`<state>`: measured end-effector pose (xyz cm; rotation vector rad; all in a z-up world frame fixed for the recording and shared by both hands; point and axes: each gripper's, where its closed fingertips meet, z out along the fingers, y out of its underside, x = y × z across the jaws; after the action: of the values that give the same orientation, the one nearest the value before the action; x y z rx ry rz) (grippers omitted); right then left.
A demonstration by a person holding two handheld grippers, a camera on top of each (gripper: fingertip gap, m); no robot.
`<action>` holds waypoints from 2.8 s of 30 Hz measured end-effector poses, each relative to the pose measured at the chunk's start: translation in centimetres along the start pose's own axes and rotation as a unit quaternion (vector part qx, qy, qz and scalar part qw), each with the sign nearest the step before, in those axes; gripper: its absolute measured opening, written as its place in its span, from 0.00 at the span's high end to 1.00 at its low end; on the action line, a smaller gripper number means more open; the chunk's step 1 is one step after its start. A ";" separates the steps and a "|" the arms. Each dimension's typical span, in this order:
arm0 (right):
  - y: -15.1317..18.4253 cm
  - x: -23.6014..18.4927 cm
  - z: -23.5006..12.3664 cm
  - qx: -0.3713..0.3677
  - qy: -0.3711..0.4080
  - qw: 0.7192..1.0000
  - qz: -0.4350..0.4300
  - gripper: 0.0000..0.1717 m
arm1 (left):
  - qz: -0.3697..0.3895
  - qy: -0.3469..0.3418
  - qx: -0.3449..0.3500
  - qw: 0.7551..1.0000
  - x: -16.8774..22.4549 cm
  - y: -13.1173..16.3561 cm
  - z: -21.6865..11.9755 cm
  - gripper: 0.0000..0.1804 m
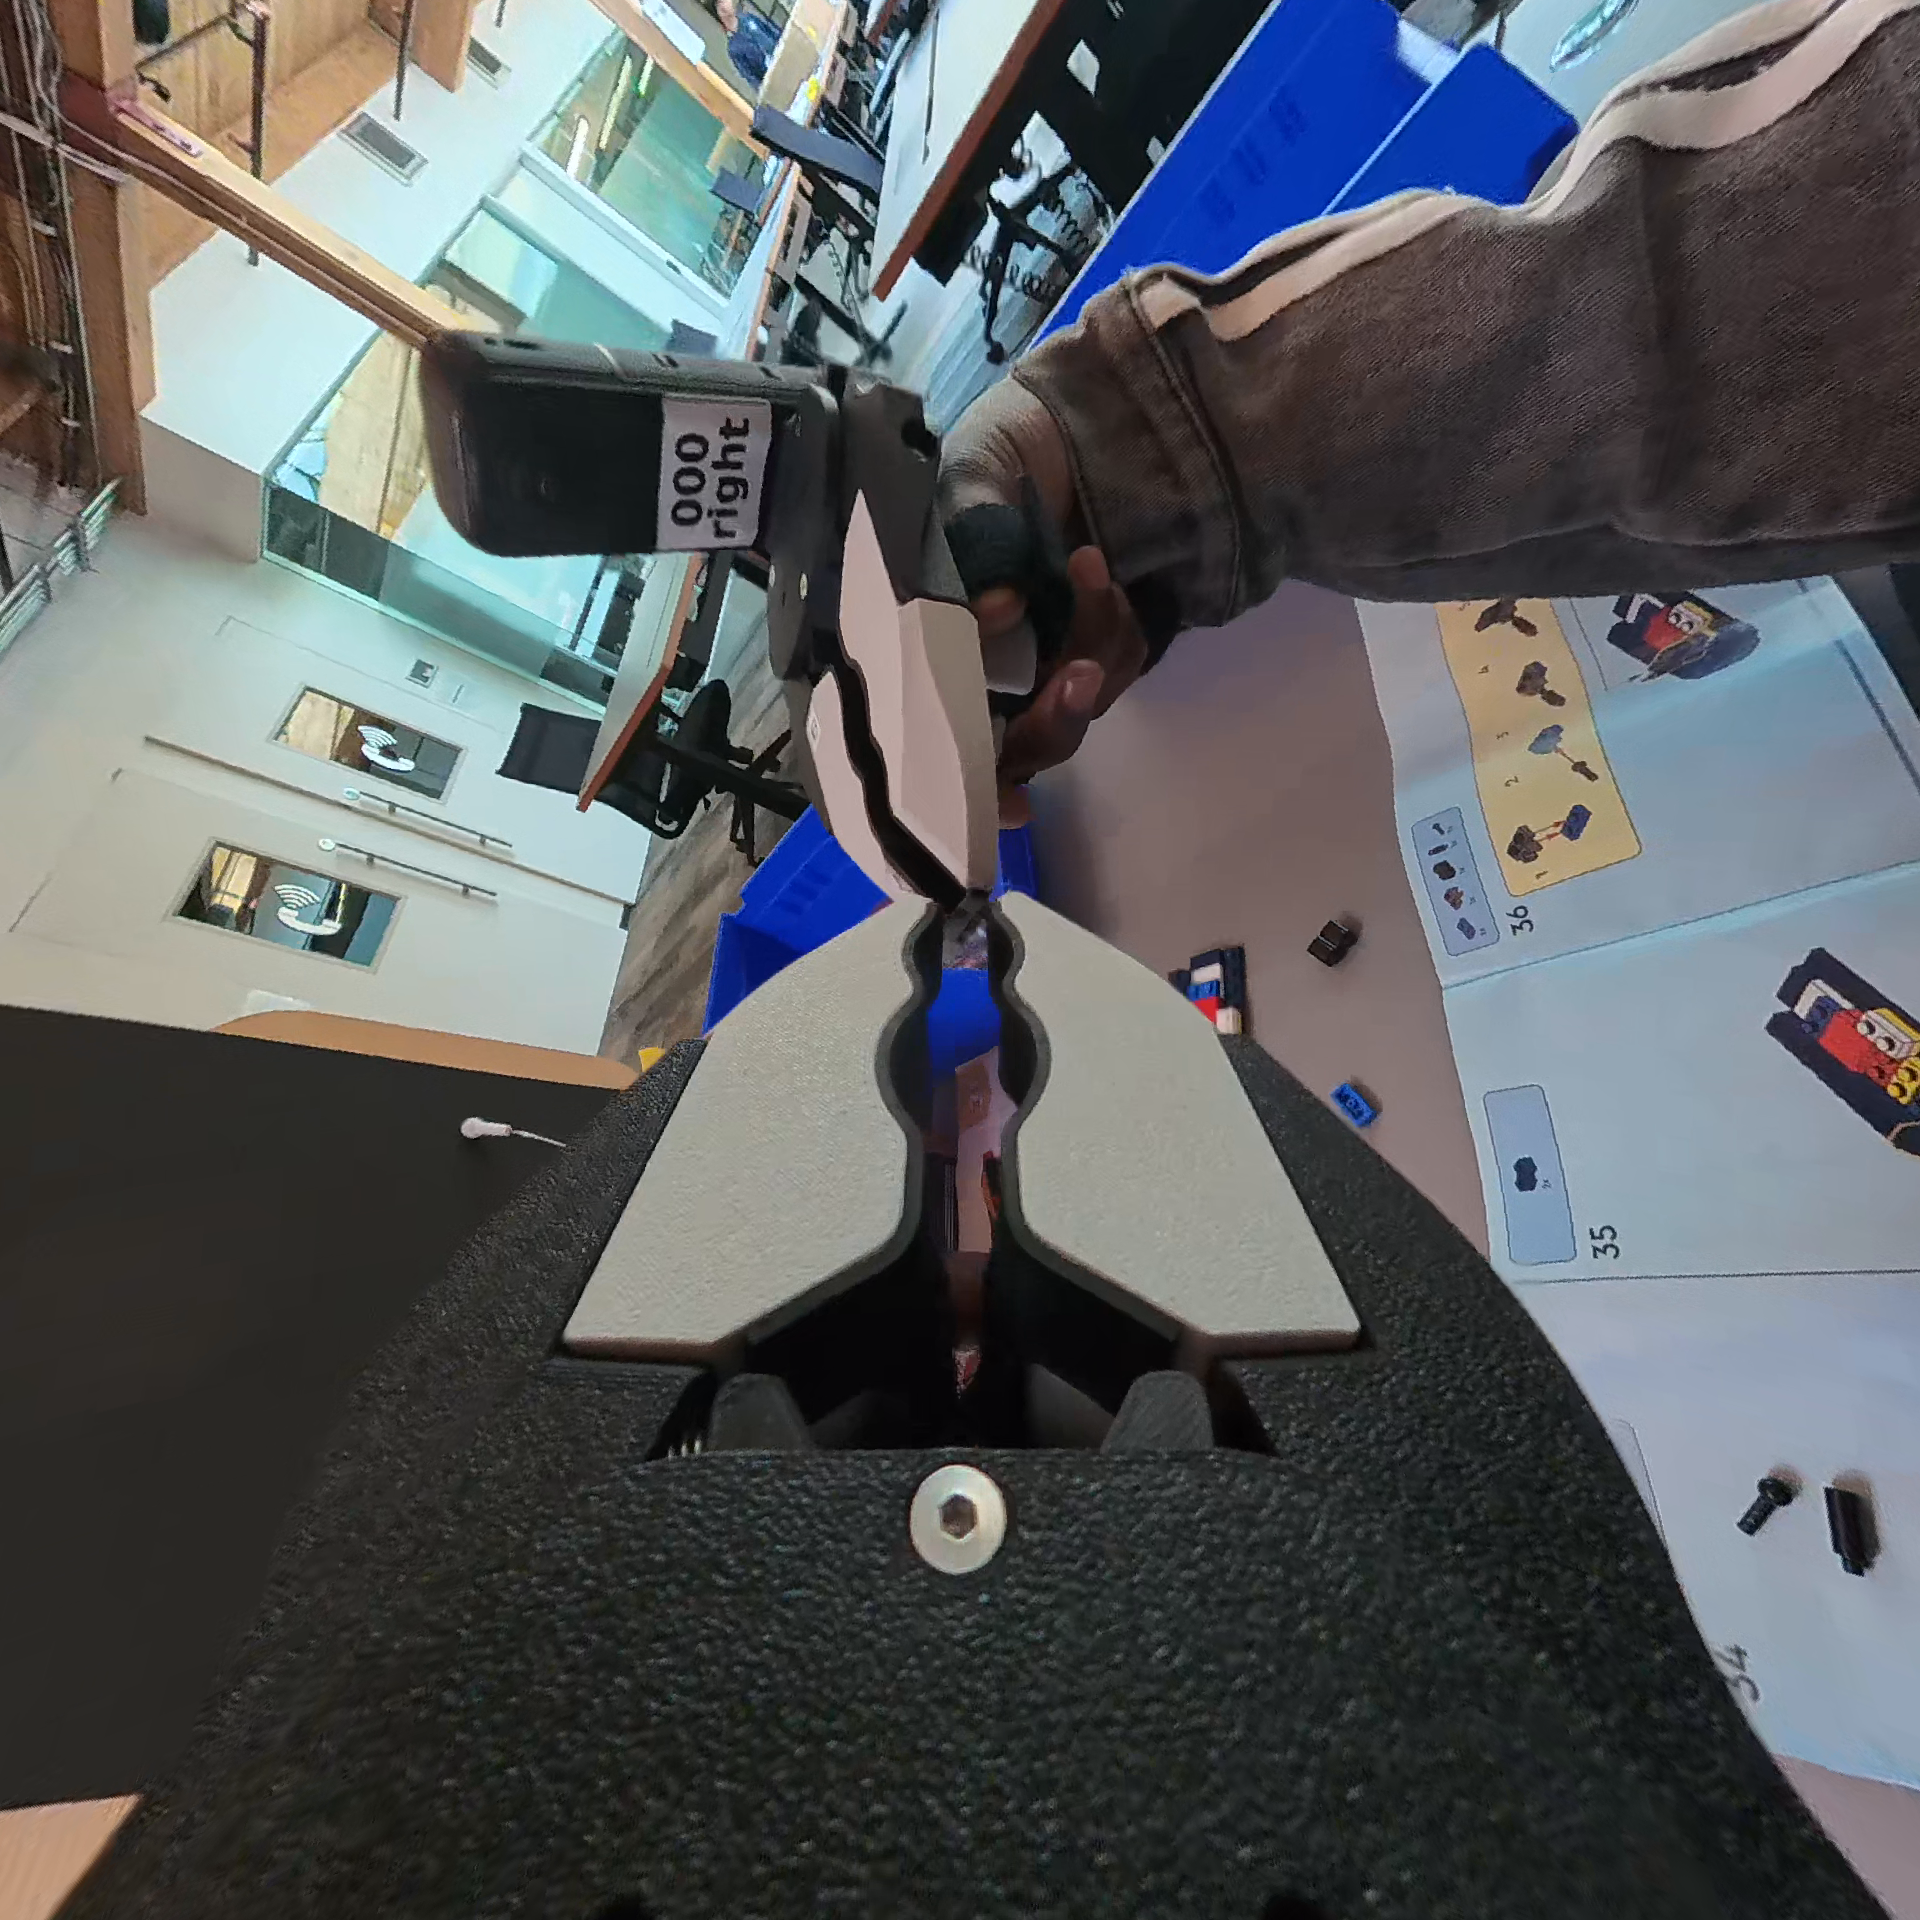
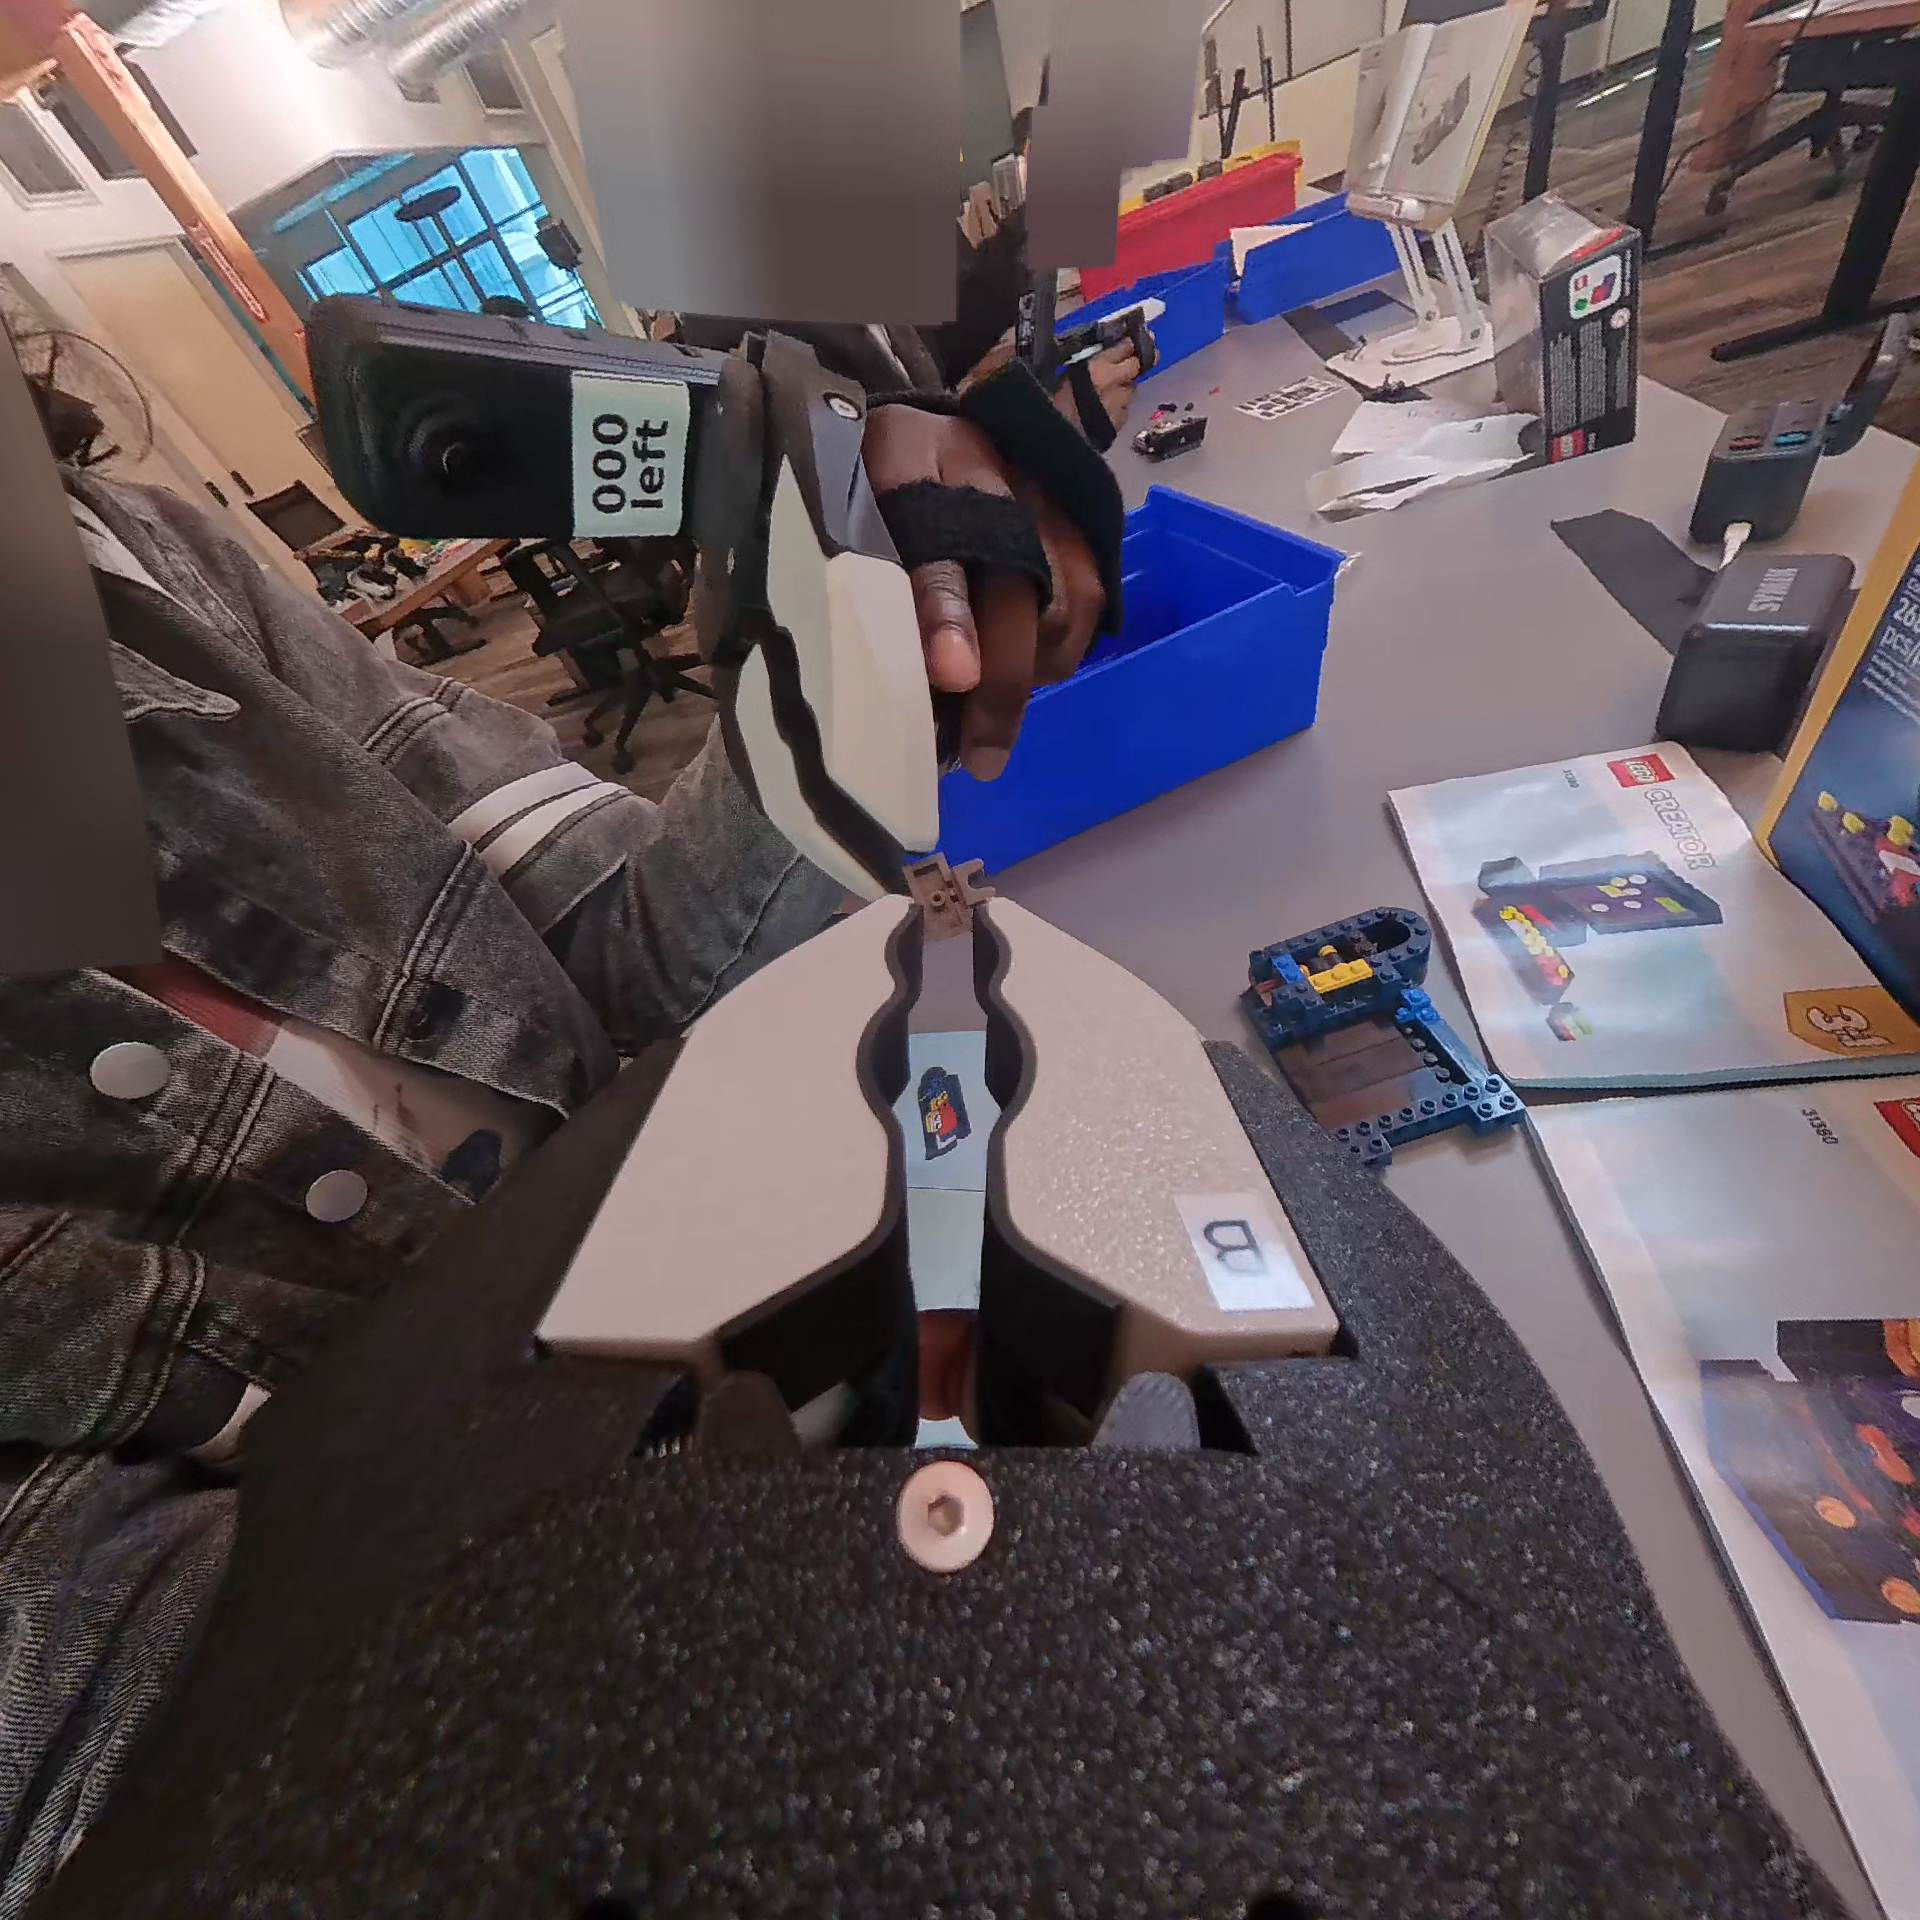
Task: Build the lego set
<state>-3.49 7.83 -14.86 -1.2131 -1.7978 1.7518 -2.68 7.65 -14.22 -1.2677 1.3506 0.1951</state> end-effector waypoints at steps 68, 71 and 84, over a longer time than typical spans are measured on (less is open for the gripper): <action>-11.5 2.5 -2.2 0.158 0.443 0.776 -0.420 0.95 | -0.628 -0.019 0.344 0.698 -9.9 0.6 -2.7 0.89; -11.6 2.6 -4.0 0.170 0.452 0.785 -0.388 0.96 | -0.519 -0.052 0.186 0.833 -7.3 3.9 -1.8 0.85; -10.6 2.5 -7.0 0.168 0.446 0.806 -0.351 0.96 | -0.269 0.272 -0.178 0.907 11.1 11.3 7.2 0.87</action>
<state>-3.07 15.58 -4.53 -0.8164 -1.0635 0.7806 -3.24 11.49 -31.15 -2.0640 1.3954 -0.3429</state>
